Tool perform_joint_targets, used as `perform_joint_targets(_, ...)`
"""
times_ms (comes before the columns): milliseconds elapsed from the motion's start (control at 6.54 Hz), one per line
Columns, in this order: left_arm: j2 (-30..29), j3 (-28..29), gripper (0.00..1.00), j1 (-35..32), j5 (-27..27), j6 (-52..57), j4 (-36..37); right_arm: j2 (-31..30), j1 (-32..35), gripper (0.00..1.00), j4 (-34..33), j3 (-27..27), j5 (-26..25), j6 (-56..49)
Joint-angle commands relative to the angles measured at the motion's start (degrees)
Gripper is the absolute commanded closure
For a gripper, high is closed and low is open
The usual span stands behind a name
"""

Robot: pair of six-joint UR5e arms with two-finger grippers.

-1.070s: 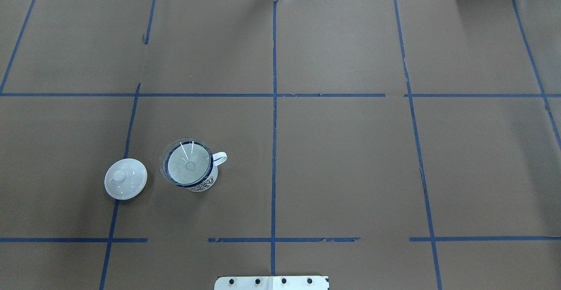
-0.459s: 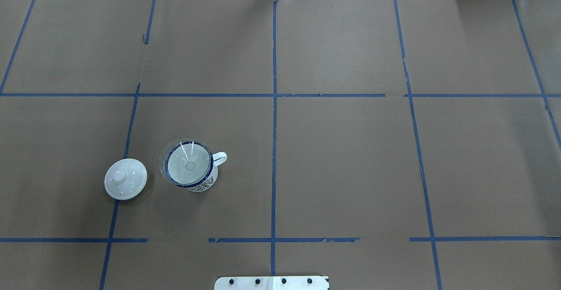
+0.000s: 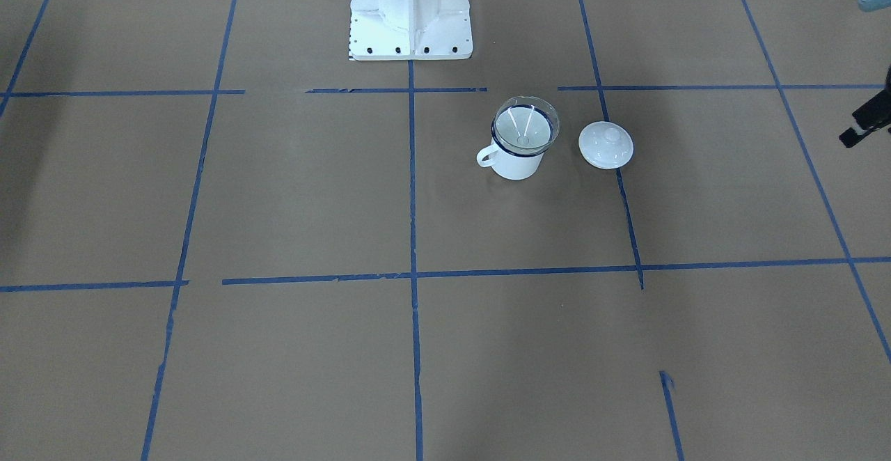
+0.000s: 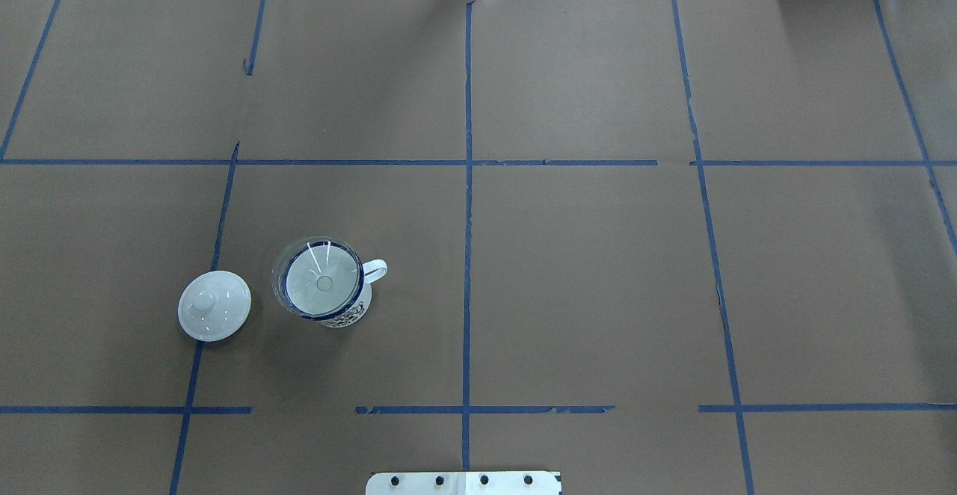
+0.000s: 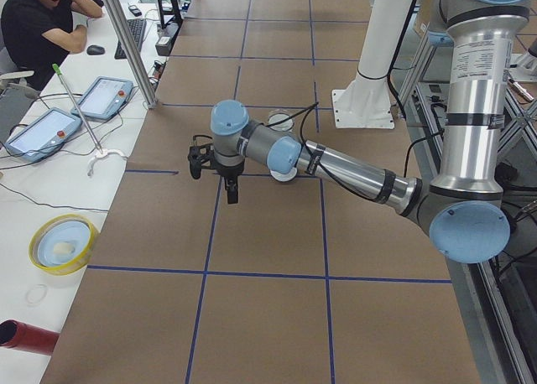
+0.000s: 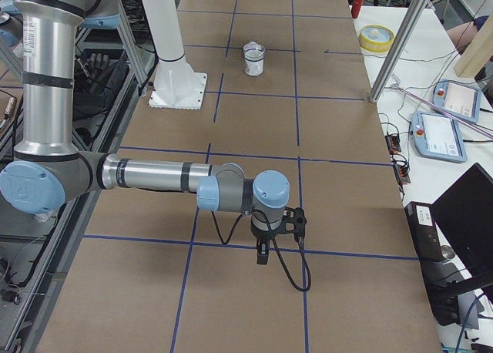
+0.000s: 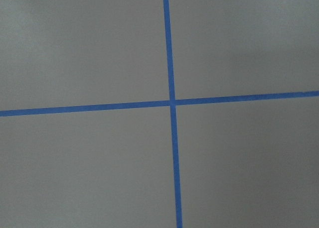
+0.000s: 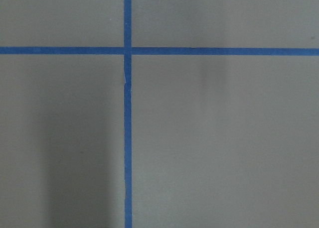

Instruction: Remove funnel from cup

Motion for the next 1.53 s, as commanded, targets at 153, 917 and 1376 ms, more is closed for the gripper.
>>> perform_joint_targets(153,-15.63,-2.40,0.00,18.62,11.11,-40.20,5.98,0.00,0.00,0.00,0.00,0.05,0.00,0.00)
perform_joint_targets(917,-30.15,3.63,0.01,36.41,20.66,-58.45,16.93,0.00,0.00,0.00,0.00,-0.04,0.00,0.00)
perform_joint_targets(1376,-30.43,4.80,0.10,40.02,22.24,-63.03,16.93,0.00,0.00,0.00,0.00,0.05,0.00,0.00)
